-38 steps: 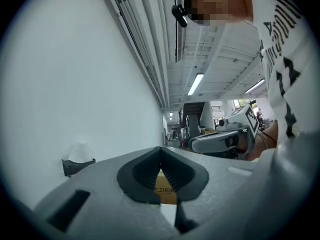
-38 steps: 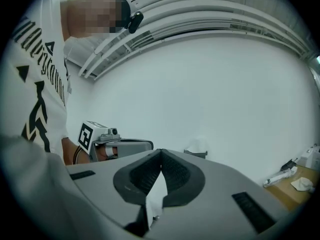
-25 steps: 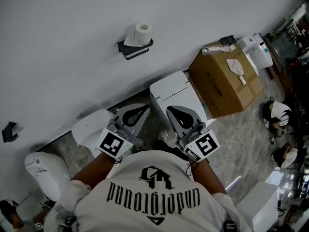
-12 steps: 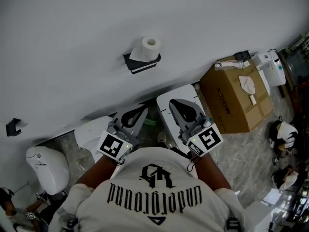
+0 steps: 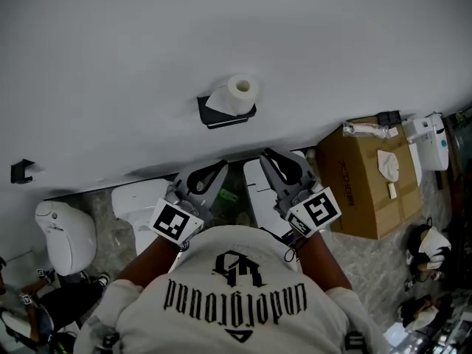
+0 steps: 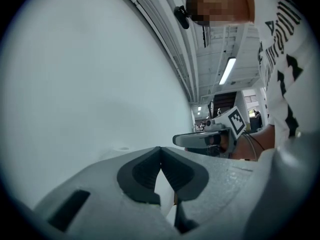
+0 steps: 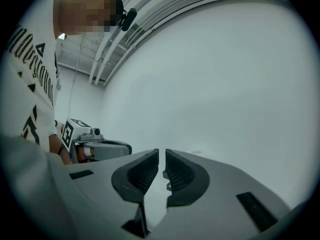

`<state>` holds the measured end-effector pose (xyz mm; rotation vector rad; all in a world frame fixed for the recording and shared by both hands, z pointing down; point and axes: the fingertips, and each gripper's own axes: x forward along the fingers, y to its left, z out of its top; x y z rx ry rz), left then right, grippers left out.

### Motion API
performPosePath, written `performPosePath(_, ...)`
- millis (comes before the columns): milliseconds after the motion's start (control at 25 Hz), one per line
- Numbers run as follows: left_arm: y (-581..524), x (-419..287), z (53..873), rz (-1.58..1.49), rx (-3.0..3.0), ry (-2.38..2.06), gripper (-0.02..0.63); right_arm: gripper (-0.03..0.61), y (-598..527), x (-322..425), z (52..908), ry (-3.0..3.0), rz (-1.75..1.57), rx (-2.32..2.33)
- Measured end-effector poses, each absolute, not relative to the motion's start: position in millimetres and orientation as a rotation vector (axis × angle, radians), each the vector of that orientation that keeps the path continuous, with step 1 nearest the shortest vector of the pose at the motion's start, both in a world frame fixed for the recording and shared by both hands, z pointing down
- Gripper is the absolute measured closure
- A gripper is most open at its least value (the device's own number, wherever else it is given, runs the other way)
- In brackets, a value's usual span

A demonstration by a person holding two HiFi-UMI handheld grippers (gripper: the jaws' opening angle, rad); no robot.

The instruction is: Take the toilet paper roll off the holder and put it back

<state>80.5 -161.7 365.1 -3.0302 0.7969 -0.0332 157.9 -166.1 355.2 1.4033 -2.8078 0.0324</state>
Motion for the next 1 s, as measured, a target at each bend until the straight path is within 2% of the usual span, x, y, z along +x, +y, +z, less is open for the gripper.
performPosePath(240,-179,85,364,-0.02,-2.987,0.944,0.6,0.542,-203,172,368,-2.842,0.07,1.301)
performPosePath(320,-184,84,364,0.013,-2.984,0.973,0.6,0.442,-216,175,375,-2.841,0.112,1.287)
performPosePath(480,-198,78,368,0.016,-2.966,1.022,0.6,0.343,-244,184,387,-2.814,0.167,1.339)
performPosePath(600,-210,75,375,-0.003,-2.972,1.035,0.6,0.299,-262,184,389,-2.801,0.195,1.37)
performPosePath(1000,-253,71,386,-0.066,-3.04,1.006,0.6,0.268,-312,171,406,-2.711,0.195,1.417)
